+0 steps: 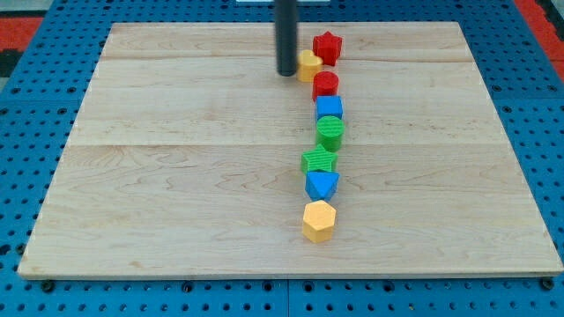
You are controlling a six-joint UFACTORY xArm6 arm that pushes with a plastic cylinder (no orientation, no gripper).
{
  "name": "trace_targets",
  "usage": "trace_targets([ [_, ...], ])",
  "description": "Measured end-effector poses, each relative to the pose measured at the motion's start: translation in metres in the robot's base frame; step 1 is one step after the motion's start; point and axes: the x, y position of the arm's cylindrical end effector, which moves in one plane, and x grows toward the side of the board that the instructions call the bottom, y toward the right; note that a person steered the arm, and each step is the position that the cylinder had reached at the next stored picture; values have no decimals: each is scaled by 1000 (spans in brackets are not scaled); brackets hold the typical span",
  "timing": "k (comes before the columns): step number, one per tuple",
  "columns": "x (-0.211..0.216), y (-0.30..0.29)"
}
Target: Adjust green starblue triangle and yellow hexagon to form a vertical line
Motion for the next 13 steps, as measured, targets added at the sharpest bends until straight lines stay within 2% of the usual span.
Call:
trace_targets([
  [2,-5,-7],
  [3,57,-45],
  [4,151,-47],
  [5,168,-47],
  [9,187,0],
  [11,208,-25],
  [13,211,-6],
])
